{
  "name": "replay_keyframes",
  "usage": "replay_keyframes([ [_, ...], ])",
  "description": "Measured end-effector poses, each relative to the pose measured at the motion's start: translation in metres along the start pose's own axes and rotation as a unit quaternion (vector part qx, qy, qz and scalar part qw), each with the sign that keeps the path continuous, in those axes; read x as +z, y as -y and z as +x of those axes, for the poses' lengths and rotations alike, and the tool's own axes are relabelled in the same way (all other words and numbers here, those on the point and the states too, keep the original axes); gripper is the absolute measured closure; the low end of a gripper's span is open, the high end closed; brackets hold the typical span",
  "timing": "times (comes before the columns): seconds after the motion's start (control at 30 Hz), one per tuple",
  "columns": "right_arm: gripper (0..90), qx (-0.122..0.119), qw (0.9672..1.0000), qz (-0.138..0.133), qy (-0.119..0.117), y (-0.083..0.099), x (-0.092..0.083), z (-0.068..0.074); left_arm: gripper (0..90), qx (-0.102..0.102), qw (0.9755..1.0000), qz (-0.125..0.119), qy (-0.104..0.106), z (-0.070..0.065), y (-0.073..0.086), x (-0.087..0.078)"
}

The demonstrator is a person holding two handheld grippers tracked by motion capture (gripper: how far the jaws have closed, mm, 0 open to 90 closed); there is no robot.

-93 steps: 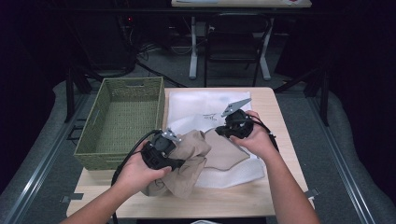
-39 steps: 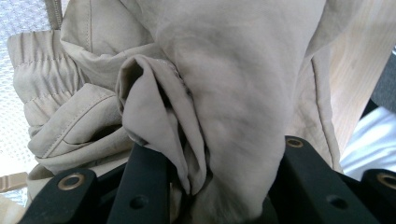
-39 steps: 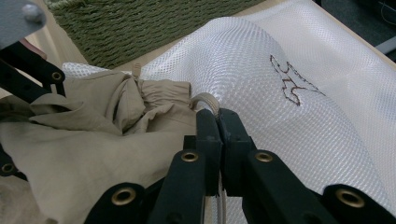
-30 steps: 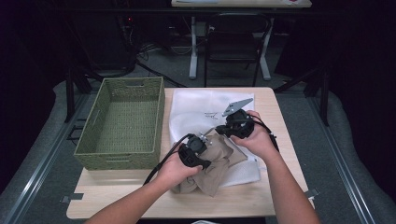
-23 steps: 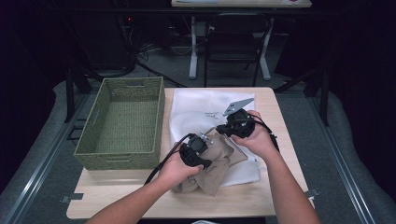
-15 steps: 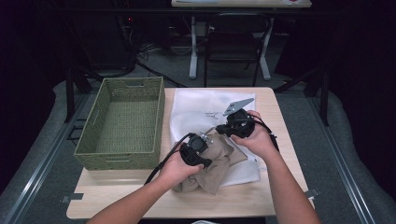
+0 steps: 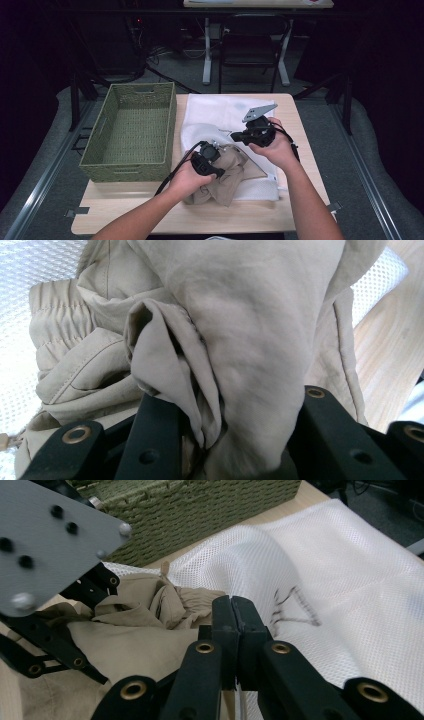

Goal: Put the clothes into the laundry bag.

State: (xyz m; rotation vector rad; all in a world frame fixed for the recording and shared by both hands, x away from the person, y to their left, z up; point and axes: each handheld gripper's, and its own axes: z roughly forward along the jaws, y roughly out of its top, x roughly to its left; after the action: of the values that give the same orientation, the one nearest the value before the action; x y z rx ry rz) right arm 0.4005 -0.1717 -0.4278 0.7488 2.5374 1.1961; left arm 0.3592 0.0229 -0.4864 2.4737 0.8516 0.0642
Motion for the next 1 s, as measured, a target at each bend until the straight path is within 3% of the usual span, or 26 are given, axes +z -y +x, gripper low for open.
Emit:
replay_keyframes([
  [0.7, 81.4, -0.001, 0.9994, 0.032, 0.011, 0.009, 0.012, -0.004, 67.5, -0.033, 0.9994, -0.006, 0.004, 0.014, -0.002, 0.023],
  [1.0, 78.3, -0.007, 0.9987, 0.045, 0.023, 0.016, 0.020, -0.007, 66.8, -0.029, 0.9996, 0.002, 0.003, 0.012, 0.001, 0.034],
])
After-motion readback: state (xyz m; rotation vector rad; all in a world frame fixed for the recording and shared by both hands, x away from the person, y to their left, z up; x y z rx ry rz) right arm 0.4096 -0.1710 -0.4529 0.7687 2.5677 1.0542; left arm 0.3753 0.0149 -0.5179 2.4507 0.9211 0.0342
